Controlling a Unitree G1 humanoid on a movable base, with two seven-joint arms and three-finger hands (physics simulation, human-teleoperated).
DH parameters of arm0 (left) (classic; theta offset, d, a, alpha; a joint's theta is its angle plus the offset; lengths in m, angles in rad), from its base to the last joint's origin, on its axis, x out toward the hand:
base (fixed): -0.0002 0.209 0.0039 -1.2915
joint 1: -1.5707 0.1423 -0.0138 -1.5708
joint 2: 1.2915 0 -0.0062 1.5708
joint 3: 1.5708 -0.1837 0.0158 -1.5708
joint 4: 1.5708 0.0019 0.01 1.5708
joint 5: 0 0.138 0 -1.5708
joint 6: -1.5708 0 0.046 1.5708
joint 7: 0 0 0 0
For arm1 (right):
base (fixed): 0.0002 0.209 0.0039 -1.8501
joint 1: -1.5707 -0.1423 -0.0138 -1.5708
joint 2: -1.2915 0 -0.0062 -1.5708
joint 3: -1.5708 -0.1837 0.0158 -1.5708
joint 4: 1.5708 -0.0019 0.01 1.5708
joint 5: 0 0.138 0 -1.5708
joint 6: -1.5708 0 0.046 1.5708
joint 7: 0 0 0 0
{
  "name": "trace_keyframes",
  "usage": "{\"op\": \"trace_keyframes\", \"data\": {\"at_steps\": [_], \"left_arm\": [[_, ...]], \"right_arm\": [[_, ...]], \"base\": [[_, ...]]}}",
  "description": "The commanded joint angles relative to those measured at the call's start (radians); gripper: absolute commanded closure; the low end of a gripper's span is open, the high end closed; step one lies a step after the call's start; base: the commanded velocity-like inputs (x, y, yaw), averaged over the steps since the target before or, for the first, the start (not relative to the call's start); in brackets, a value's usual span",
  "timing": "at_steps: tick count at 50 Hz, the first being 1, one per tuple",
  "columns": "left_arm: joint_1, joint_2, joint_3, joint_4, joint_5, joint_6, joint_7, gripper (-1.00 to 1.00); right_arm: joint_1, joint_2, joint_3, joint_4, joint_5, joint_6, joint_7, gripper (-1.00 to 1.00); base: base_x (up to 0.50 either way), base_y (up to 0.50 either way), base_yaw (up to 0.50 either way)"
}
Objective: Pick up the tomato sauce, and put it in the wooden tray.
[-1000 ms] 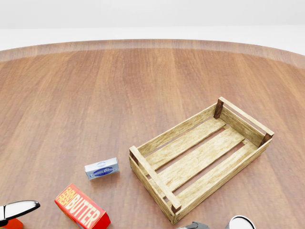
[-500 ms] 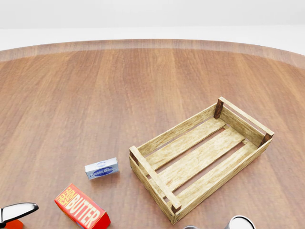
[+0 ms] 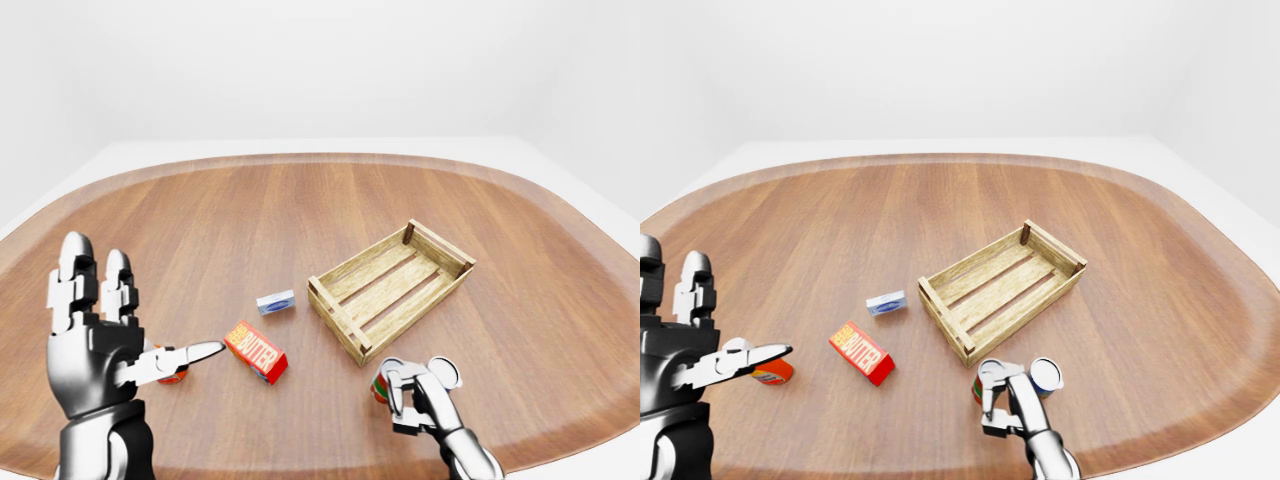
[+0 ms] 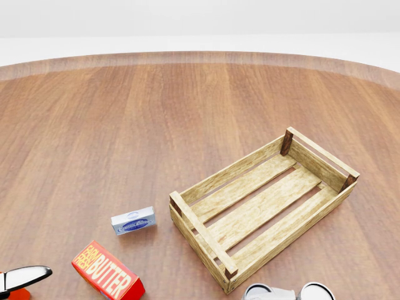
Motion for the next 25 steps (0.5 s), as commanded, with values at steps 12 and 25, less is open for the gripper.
{"op": "trace_keyframes", "data": {"at_steps": [12, 25], "left_arm": [[-0.007, 0.006, 0.005, 0.004, -0.002, 0.0, 0.004, -1.0], [-0.012, 0.009, 0.012, 0.002, -0.008, 0.0, 0.005, -1.0]], "right_arm": [[0.085, 0.001, -0.014, -0.263, 0.023, 0.0, 0.054, 1.0], [0.094, 0.008, -0.026, -0.345, 0.038, 0.0, 0.068, 1.0]], "base": [[0.0, 0.0, 0.0], [0.0, 0.0, 0.0]]}}
